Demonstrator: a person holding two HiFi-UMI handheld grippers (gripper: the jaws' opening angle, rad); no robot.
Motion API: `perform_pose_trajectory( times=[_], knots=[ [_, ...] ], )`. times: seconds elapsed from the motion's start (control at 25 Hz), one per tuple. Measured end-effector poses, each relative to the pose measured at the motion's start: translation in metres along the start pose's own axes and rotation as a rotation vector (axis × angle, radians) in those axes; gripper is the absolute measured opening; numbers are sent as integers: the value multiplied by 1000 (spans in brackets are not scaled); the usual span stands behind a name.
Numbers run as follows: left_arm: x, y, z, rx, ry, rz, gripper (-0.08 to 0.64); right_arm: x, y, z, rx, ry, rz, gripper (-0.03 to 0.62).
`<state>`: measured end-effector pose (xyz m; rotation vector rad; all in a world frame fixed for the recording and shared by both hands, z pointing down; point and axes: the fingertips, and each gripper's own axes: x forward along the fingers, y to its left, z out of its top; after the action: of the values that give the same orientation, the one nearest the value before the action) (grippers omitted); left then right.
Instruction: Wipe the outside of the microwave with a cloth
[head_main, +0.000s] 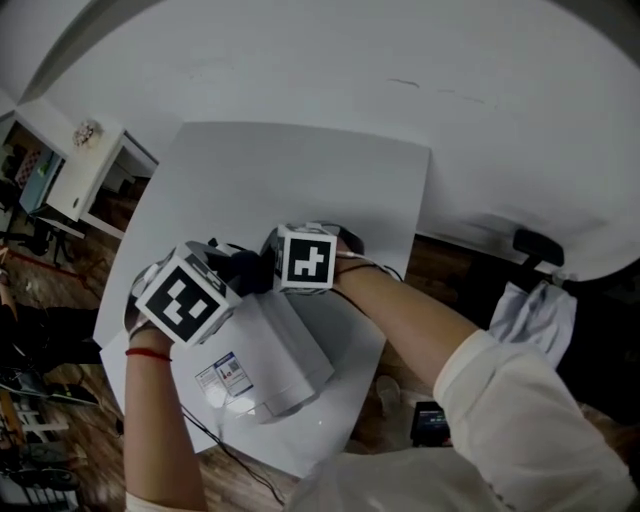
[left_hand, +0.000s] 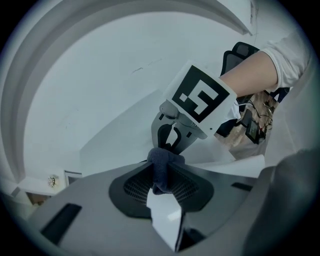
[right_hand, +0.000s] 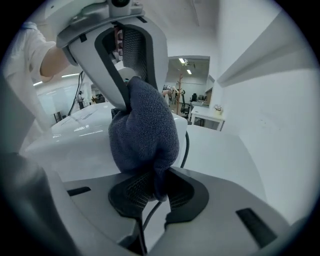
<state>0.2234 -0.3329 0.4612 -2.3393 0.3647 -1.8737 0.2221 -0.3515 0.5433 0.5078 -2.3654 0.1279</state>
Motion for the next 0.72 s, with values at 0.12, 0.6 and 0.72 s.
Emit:
perform_pose_trajectory(
  times=[0.12,0.6,0.72],
  knots=[
    [-3,-4,-2,-6,3,1,83,-3,1,3,-85,2,-15,67],
    [-8,-28,-10,-42,-21,-52,72,-10,25,-3,-86,-7,15,61],
    [-8,-34,-10,-39,-25,-44,71,-12,32,-7,-59,-16,26,61]
  ],
)
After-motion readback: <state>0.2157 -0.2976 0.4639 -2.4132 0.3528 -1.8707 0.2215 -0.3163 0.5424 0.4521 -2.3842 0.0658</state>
